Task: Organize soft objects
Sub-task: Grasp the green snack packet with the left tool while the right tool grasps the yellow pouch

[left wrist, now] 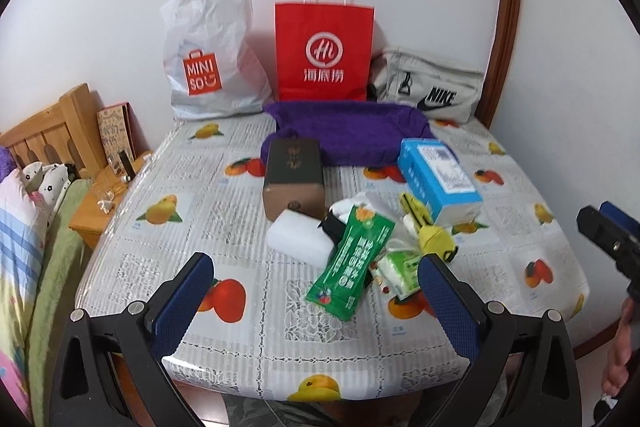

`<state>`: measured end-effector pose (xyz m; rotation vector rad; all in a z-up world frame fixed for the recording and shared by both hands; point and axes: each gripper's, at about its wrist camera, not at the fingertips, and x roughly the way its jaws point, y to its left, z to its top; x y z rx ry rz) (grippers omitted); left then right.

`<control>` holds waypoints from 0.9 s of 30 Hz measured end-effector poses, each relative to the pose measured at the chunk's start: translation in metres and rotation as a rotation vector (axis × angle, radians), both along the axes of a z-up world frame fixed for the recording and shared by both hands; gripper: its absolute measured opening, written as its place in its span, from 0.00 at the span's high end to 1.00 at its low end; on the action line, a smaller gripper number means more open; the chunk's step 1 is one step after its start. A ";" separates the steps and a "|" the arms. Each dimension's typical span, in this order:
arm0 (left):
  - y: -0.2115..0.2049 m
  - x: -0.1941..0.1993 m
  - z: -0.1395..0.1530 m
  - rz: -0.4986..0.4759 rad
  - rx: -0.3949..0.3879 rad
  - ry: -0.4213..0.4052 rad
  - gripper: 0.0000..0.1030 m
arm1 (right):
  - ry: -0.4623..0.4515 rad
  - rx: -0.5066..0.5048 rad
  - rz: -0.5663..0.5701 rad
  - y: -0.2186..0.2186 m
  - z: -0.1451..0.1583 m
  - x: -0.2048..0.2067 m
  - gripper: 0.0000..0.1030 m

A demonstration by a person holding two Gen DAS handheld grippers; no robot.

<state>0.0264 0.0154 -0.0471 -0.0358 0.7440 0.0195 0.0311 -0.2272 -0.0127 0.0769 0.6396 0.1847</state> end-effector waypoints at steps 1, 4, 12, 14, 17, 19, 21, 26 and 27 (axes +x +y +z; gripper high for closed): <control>0.000 0.003 -0.005 -0.001 -0.002 0.009 0.01 | 0.005 -0.001 0.000 0.000 -0.003 0.003 0.00; 0.001 0.010 -0.022 -0.011 -0.002 0.034 0.01 | 0.029 -0.006 0.007 0.001 -0.017 0.012 0.00; 0.000 0.032 -0.063 -0.086 -0.011 0.109 0.02 | 0.103 0.006 0.037 0.006 -0.053 0.038 0.00; -0.001 0.038 -0.073 -0.111 -0.023 0.121 0.02 | 0.114 0.009 0.049 0.006 -0.061 0.045 0.00; -0.006 0.049 -0.087 -0.146 -0.027 0.141 0.03 | 0.131 0.003 0.060 0.007 -0.072 0.053 0.00; -0.009 0.058 -0.096 -0.168 -0.037 0.155 0.06 | 0.142 0.001 0.070 0.008 -0.078 0.058 0.00; -0.012 0.065 -0.104 -0.179 -0.028 0.170 0.11 | 0.154 0.003 0.075 0.007 -0.085 0.063 0.01; -0.014 0.079 -0.119 -0.228 -0.022 0.189 0.18 | 0.180 0.014 0.076 0.002 -0.097 0.074 0.00; -0.013 0.080 -0.121 -0.235 -0.026 0.192 0.19 | 0.184 0.015 0.074 0.001 -0.099 0.075 0.00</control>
